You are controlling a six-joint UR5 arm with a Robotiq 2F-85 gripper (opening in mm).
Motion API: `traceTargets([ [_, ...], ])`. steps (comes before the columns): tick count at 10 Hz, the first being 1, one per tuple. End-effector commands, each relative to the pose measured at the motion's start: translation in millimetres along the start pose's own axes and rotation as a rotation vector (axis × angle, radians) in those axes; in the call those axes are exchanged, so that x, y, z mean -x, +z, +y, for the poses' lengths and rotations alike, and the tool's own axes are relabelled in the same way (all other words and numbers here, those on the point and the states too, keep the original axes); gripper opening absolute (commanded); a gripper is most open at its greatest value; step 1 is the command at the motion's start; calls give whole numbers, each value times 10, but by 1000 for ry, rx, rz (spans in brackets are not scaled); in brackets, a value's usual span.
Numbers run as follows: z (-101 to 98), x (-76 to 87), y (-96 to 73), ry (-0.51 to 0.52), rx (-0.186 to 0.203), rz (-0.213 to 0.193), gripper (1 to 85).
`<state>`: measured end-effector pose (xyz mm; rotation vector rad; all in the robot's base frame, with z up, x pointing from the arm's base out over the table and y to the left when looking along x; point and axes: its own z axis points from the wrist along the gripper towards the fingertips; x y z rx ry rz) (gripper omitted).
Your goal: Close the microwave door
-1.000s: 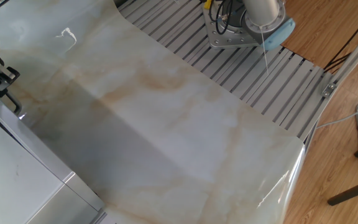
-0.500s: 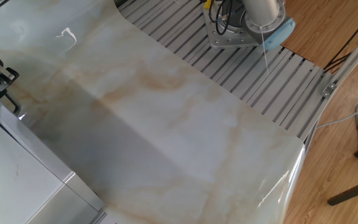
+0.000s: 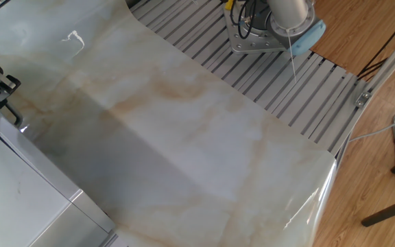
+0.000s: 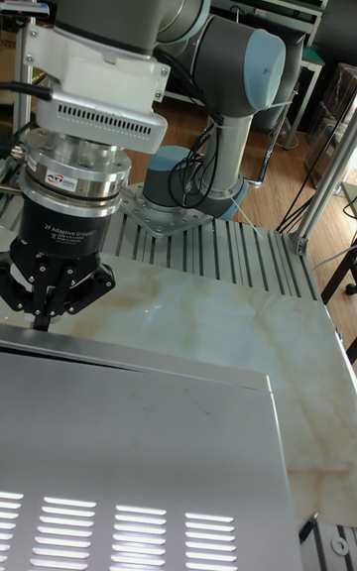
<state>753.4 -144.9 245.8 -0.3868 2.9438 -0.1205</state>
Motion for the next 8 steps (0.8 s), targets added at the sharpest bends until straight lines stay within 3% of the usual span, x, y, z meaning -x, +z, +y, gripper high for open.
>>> traceTargets([
  [1, 17, 24, -2, -5, 10, -8, 13],
  [8, 30, 83, 13, -16, 14, -17, 13],
])
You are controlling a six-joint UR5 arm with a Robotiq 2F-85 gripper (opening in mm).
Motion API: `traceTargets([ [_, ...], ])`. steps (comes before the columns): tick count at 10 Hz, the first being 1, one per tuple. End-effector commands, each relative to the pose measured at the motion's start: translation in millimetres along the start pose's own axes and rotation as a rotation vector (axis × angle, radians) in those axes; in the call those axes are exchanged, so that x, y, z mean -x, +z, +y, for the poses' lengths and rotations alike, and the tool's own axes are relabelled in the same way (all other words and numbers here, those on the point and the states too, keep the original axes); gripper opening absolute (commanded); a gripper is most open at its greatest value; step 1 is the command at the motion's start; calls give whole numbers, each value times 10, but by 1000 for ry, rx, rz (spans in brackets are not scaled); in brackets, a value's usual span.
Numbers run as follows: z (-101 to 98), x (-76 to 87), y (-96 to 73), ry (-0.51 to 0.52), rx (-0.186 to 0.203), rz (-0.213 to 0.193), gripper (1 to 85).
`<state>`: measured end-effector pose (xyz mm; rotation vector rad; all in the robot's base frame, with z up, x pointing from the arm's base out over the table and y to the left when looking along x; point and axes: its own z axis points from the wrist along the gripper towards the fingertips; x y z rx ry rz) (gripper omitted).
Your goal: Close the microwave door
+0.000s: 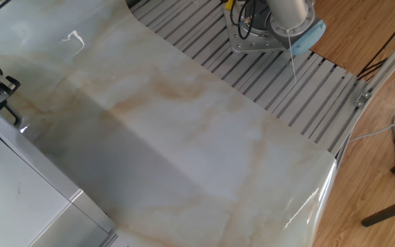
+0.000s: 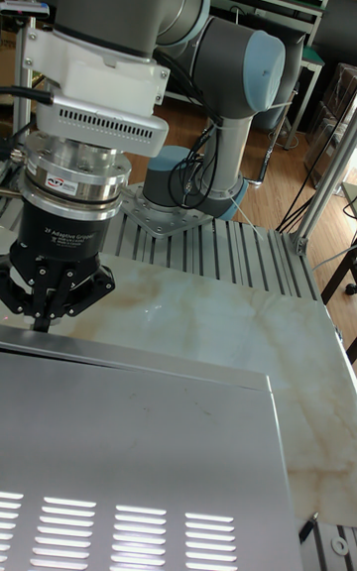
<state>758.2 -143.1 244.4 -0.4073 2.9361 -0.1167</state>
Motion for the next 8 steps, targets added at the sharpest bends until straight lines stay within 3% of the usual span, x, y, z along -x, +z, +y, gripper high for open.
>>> traceTargets([
  [1, 30, 51, -14, -4, 11, -11, 13],
  [8, 16, 85, -4, -19, 24, -18, 13],
])
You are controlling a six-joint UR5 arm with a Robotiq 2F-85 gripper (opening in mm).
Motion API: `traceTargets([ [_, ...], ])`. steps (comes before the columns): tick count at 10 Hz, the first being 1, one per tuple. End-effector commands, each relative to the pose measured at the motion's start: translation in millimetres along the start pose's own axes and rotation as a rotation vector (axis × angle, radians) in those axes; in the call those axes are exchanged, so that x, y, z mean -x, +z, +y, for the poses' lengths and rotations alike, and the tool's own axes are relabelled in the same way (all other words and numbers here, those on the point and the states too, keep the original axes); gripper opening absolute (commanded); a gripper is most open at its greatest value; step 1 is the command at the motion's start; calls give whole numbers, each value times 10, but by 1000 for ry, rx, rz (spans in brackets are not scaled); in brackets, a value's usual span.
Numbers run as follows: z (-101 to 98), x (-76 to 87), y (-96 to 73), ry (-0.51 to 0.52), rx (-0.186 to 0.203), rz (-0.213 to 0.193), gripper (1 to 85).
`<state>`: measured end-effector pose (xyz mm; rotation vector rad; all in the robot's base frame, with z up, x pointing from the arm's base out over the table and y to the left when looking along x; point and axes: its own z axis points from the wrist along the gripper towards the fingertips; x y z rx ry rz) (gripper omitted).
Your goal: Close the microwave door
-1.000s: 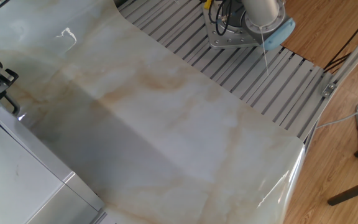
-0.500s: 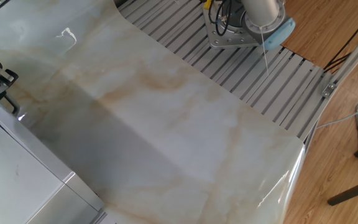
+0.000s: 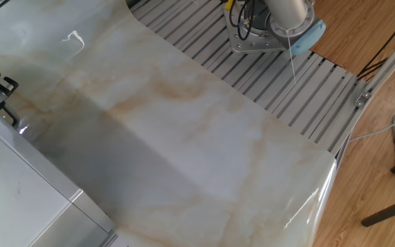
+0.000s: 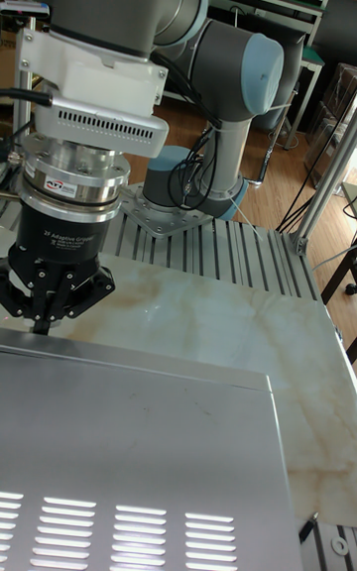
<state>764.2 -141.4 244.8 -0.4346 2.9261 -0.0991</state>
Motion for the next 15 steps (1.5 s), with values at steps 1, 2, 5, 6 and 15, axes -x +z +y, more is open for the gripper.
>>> traceTargets([
  [1, 22, 24, -8, -2, 12, -9, 13],
  [2, 23, 26, -7, -2, 9, -10, 13],
  [5, 25, 30, -10, -3, 10, -12, 13],
  [6, 25, 30, -10, -3, 10, -12, 13],
  [15, 47, -95, -51, 26, 21, -7, 13],
])
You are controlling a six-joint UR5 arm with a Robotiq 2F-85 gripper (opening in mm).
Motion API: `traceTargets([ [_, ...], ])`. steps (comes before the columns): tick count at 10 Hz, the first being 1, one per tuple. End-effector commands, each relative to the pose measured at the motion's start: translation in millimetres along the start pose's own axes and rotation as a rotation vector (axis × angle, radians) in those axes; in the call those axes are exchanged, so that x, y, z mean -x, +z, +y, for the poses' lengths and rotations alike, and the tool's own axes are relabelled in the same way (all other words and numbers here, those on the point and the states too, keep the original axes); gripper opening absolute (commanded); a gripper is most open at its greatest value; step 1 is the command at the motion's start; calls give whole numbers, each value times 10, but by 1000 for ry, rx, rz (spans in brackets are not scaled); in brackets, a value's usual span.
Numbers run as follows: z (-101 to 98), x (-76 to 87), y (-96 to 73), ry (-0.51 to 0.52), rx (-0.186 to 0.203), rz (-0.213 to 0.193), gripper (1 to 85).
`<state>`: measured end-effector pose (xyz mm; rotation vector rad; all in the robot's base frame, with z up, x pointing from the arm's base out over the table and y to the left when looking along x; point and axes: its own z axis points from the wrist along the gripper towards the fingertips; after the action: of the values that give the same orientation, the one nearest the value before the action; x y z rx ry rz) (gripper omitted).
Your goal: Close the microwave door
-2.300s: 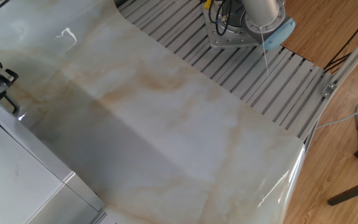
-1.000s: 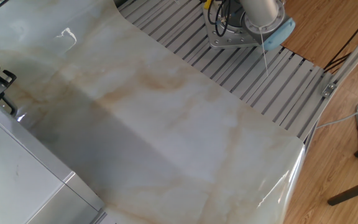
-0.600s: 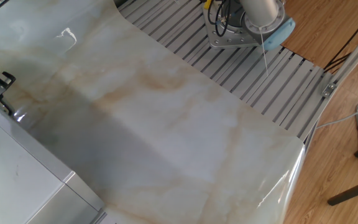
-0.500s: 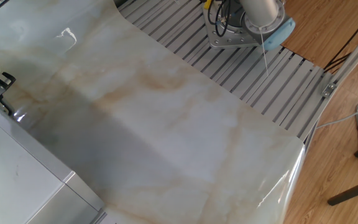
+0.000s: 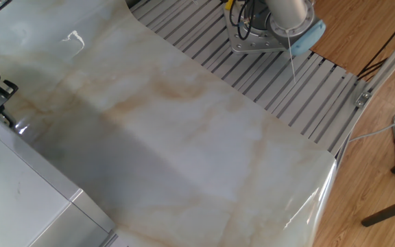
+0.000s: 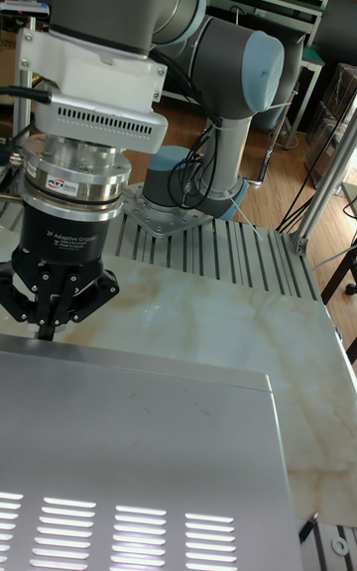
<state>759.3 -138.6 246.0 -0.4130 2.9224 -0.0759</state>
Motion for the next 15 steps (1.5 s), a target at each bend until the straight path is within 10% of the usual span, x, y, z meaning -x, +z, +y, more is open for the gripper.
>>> traceTargets([
  [1, 15, -64, -26, 14, 5, 4, 13],
  [15, 57, -260, -72, 47, 0, 50, 13],
])
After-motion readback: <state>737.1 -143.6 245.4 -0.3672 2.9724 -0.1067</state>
